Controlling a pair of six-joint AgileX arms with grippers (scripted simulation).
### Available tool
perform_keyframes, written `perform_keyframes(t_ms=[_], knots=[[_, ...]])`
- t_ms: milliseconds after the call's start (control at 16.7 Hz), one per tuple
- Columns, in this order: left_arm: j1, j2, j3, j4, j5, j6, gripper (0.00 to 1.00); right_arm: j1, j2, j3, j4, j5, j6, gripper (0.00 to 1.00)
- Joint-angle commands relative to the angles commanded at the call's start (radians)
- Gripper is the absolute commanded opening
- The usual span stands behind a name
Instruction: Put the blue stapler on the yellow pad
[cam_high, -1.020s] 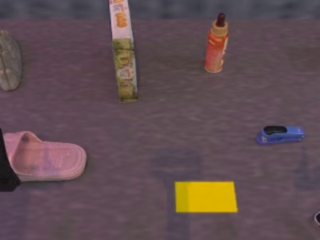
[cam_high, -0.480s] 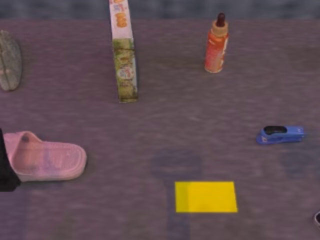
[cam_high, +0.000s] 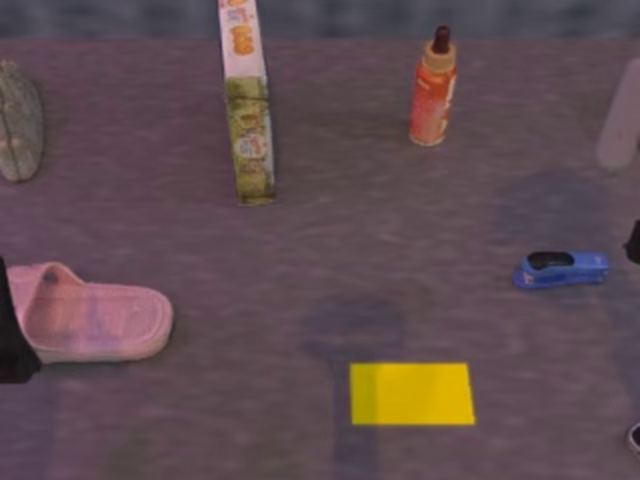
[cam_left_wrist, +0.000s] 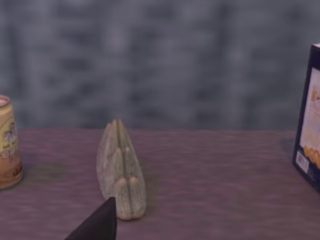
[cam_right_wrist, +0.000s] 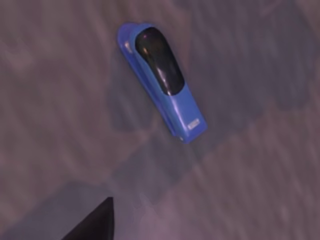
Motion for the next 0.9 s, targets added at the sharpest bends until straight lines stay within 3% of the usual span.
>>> perform_keyframes(t_ms=[480, 900], knots=[[0.0, 0.0, 0.0, 0.0, 0.0, 0.0, 1.0, 0.082, 0.54, 0.472, -0.332, -0.001, -0.368, 1.0], [0.0, 0.0, 0.0, 0.0, 0.0, 0.0, 1.0, 0.093, 0.608, 0.539, -0.374, -0.001, -0.418, 1.0]])
